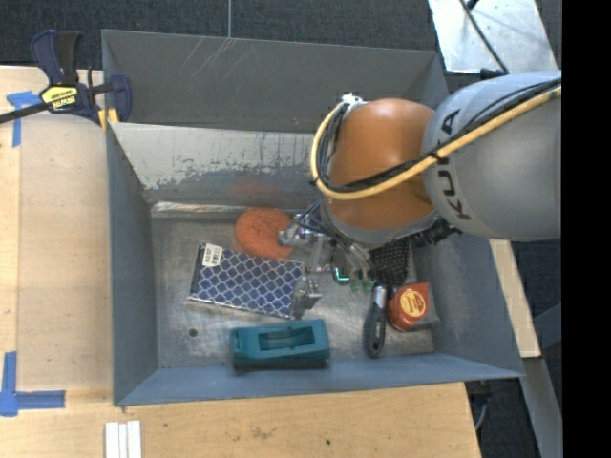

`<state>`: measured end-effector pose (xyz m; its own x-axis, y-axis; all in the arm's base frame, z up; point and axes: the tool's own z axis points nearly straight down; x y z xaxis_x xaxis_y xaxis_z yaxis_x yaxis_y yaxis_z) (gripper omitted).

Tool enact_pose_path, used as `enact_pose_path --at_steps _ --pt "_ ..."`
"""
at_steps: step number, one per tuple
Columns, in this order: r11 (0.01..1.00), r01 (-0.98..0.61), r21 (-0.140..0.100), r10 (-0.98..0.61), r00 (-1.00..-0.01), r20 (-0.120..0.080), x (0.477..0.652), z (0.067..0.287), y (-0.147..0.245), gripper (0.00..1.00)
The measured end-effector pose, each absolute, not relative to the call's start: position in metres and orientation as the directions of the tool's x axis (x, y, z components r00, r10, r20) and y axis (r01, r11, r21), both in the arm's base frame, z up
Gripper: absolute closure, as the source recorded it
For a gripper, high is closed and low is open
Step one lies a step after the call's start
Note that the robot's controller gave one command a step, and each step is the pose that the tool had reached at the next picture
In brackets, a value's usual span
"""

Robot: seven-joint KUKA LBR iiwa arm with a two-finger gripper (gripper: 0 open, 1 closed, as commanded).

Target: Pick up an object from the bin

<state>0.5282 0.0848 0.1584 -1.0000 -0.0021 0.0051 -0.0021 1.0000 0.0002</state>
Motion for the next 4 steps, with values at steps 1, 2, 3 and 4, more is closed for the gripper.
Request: enact_pose_path --at_steps 1,2,3,4 --pt "1.0 0.001 0.001 0.001 -1.0 -0.003 0.53 0.162 0.084 0.0" --pt "0.991 -0.134 0.0 -0.134 -0.991 -0.005 0.545 0.112 0.093 0.0" --pt "1.0 -0.022 0.0 -0.022 -1.0 0.001 0.551 0.08 0.108 0.0" --pt "0.984 -0.179 0.0 -0.179 -0.984 -0.006 0.554 0.074 0.106 0.0"
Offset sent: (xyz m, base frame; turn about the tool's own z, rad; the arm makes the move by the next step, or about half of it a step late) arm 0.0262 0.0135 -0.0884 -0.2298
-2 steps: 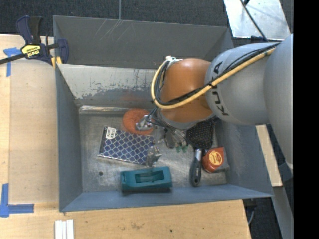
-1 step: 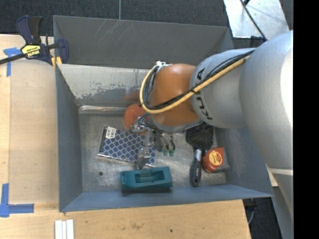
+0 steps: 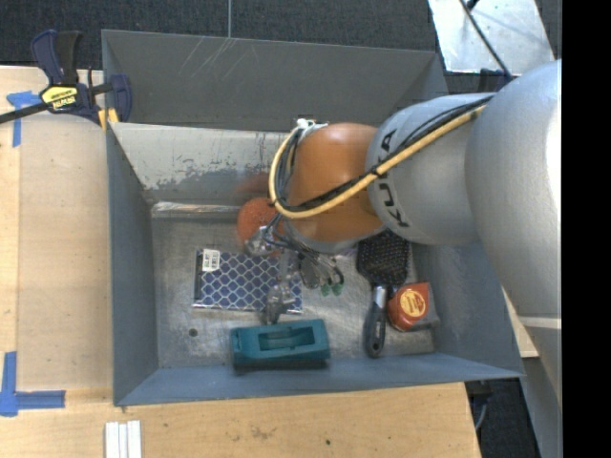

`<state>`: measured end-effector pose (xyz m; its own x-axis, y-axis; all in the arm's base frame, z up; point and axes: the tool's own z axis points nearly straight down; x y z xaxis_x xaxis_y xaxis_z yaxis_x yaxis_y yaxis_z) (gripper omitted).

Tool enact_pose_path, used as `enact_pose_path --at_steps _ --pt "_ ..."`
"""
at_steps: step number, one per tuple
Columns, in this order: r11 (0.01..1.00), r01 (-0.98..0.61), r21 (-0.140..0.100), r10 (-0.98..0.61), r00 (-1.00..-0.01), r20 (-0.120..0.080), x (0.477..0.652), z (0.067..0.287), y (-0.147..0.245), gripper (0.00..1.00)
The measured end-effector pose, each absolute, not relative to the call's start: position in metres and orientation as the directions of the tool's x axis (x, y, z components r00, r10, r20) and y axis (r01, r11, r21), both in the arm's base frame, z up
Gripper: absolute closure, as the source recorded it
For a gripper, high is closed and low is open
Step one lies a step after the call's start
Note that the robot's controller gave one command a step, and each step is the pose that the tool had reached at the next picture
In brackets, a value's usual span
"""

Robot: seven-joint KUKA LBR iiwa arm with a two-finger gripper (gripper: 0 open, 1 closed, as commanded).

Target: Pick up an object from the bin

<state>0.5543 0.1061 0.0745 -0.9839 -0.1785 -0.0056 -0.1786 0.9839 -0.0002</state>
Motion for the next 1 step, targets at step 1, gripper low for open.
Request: enact_pose_path --at_steps 1 --pt "0.997 -0.081 0.001 -0.081 -0.997 -0.004 0.5524 0.0778 0.1058 0.0"
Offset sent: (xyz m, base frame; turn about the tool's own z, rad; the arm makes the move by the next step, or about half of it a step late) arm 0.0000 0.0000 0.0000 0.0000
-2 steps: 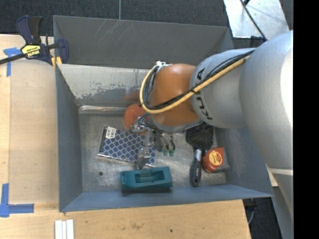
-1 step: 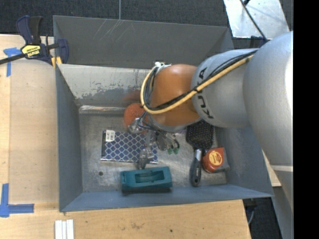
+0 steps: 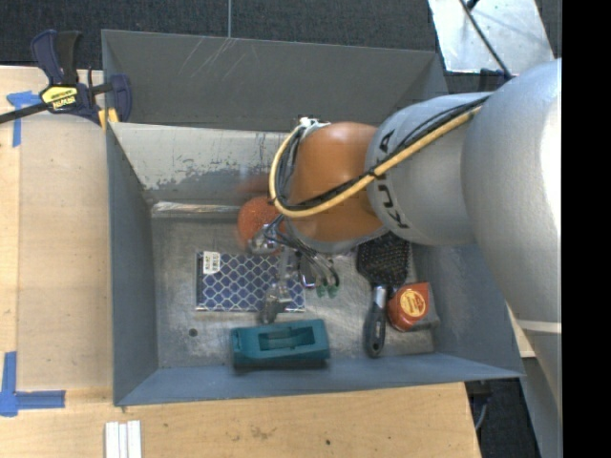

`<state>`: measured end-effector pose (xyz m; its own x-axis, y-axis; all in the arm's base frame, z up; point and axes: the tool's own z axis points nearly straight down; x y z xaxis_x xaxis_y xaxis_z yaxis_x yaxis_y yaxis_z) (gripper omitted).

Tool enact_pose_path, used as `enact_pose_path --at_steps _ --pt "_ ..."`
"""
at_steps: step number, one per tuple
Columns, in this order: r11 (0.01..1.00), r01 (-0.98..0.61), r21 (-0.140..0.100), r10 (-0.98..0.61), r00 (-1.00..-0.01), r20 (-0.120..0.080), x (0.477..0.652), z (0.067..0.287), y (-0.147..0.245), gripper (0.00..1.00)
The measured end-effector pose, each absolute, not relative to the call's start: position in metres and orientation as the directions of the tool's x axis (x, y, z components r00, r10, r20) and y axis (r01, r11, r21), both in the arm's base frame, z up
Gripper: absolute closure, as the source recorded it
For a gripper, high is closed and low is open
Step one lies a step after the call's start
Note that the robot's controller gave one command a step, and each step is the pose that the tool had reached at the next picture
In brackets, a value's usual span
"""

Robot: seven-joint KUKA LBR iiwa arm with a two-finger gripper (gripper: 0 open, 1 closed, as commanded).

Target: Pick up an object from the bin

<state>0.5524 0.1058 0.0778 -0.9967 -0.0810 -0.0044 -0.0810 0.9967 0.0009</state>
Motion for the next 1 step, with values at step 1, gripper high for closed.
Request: enact_pose_path --at_steps 1 --pt "0.984 -0.176 -0.002 -0.176 -0.984 -0.011 0.5575 0.0777 0.1043 1.0"
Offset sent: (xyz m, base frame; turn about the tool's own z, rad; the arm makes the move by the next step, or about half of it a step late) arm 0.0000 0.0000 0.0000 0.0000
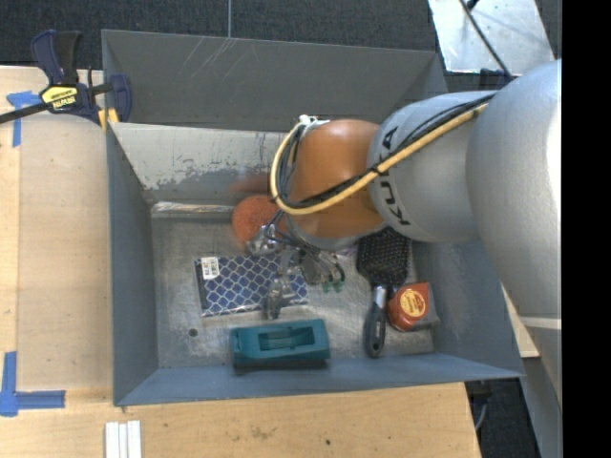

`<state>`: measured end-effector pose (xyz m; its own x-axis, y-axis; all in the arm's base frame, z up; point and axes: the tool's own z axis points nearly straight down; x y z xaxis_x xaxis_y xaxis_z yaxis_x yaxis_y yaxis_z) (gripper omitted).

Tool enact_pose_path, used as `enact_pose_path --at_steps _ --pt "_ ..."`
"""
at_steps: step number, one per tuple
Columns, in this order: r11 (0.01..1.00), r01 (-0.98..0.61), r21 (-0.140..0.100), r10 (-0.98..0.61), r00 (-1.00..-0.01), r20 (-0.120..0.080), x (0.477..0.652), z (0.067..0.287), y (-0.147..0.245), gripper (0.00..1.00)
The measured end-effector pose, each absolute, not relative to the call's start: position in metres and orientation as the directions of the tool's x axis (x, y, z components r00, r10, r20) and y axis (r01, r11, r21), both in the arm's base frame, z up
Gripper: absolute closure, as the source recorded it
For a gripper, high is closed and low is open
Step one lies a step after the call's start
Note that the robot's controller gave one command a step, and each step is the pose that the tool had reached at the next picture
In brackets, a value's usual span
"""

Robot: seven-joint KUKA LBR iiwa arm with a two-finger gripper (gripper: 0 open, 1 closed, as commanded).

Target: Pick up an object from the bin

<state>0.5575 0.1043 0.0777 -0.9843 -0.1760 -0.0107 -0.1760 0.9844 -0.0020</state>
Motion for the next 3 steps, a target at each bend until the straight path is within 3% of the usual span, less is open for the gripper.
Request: enact_pose_path --at_steps 2,3 --pt "0.984 -0.176 -0.002 -0.176 -0.984 -0.007 0.556 0.082 0.104 1.0" --pt "0.984 -0.176 -0.001 -0.176 -0.984 -0.002 0.556 0.096 0.104 1.0"
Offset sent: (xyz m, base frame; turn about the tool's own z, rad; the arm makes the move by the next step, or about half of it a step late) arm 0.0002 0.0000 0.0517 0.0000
